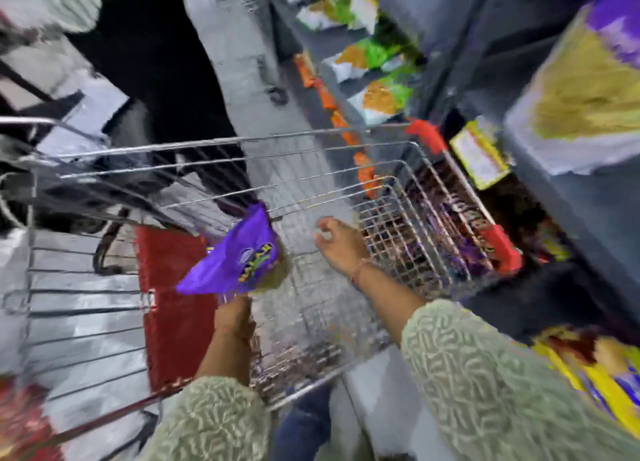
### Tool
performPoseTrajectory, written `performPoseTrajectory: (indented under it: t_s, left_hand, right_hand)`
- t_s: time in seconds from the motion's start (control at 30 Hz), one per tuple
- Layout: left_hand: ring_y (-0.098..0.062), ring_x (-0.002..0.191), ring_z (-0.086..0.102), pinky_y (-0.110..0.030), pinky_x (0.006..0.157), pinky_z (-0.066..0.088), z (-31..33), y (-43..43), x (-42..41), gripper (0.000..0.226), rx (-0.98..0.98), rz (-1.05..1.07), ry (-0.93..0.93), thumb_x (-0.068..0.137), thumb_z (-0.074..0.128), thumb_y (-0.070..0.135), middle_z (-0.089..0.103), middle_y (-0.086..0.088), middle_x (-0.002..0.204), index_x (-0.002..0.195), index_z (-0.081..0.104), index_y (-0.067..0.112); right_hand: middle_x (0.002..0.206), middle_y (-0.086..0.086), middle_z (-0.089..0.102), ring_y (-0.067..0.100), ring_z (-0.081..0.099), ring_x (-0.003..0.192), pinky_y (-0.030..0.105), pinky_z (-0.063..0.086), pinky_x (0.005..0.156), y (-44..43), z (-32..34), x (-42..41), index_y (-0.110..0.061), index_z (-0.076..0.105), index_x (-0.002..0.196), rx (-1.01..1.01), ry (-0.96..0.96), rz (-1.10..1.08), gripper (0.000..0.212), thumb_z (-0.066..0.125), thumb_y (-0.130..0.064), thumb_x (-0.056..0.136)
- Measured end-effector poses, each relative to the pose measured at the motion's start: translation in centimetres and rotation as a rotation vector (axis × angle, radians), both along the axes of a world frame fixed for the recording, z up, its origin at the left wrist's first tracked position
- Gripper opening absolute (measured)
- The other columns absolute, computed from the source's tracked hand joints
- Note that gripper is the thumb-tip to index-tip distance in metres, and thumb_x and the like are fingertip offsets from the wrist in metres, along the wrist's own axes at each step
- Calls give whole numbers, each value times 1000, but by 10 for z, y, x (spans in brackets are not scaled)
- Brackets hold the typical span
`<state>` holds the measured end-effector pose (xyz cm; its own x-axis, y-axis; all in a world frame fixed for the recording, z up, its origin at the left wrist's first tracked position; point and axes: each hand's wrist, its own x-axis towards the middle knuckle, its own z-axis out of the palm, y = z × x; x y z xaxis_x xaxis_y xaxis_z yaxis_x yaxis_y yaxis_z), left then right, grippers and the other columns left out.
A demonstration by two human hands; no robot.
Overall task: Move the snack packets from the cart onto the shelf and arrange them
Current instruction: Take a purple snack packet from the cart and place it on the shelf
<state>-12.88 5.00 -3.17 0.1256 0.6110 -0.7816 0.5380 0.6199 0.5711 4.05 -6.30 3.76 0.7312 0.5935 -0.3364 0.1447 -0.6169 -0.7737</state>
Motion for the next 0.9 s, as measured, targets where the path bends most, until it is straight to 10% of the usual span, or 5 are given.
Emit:
performPoseTrajectory:
  t_s: [0.2,0.5,0.67,0.9]
  left_hand:
    - [-36,122,51,-42,101,42,-58,36,-8,37,-10,23,172,90,41,11,50,-27,134,124,49,-3]
    - [-47,97,62,-49,80,47,-33,39,3,21,377,14,356,79,57,-2,64,-39,102,96,63,-13]
    - [11,43,48,-17,61,42,5,52,23,35,447,69,-124,78,56,-12,62,5,47,56,52,15]
    - [9,46,46,-2,54,36,121,-1,100,36,349,-100,-790,81,54,-6,57,18,42,60,49,24]
  right_hand:
    - [118,25,61,36,57,110,33,45,85,94,-61,15,-8,56,117,-184,33,315,34,48,-6,83]
    - [106,20,69,34,63,100,37,50,83,99,-74,18,-13,70,93,-247,35,101,18,59,-13,79]
    - [85,11,73,29,64,85,47,53,86,43,-36,24,-14,71,77,-17,200,-241,11,62,-8,78]
    - [63,-22,65,-8,52,59,12,42,57,-68,70,16,-21,61,77,649,189,-569,23,51,-2,83]
